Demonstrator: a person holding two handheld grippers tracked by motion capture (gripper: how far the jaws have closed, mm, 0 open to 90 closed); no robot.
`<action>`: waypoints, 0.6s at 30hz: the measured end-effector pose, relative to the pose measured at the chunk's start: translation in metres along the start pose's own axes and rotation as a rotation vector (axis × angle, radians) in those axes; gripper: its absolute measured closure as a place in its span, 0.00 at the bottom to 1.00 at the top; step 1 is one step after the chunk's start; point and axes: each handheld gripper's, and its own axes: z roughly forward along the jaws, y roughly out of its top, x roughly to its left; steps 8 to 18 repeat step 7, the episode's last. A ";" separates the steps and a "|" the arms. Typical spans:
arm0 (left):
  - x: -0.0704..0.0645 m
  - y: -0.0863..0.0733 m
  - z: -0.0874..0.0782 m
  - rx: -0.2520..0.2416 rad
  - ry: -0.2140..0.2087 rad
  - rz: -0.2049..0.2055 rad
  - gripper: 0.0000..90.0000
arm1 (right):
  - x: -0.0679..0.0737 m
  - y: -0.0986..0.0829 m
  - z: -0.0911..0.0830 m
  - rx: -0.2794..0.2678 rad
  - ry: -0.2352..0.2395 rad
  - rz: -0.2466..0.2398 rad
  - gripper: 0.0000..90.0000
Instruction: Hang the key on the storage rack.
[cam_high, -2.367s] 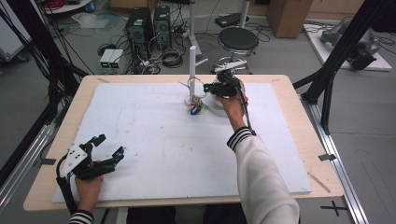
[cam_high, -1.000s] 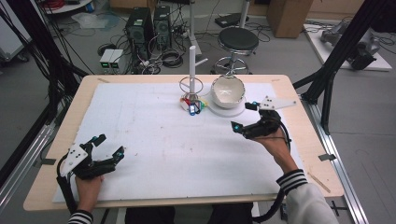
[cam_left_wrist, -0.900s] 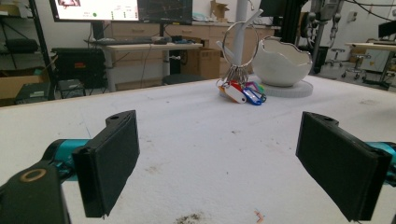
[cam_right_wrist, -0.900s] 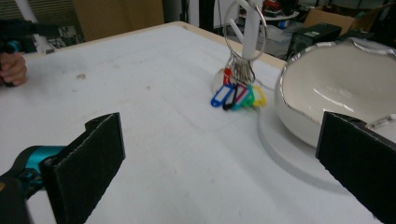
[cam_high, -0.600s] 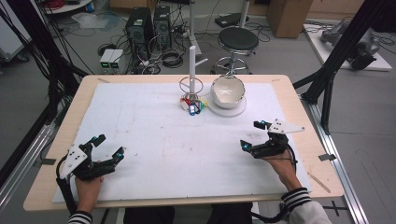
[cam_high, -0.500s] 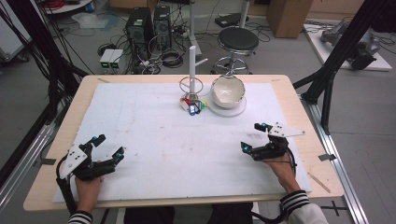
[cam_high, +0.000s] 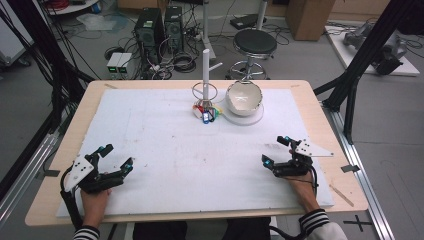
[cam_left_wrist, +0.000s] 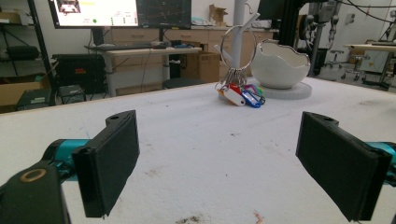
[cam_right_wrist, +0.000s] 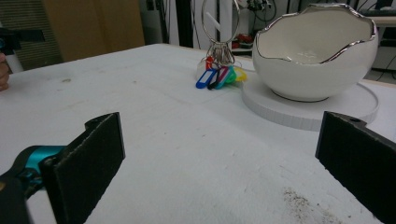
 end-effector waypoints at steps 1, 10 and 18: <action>0.000 0.000 0.000 0.004 -0.002 0.004 0.15 | 0.000 0.000 0.000 -0.008 0.004 -0.001 0.01; 0.000 0.000 0.000 0.001 0.001 -0.001 0.15 | 0.002 -0.001 0.000 -0.012 -0.015 -0.012 0.01; 0.000 0.000 0.000 0.001 0.001 -0.001 0.15 | 0.002 -0.001 0.000 -0.012 -0.015 -0.012 0.01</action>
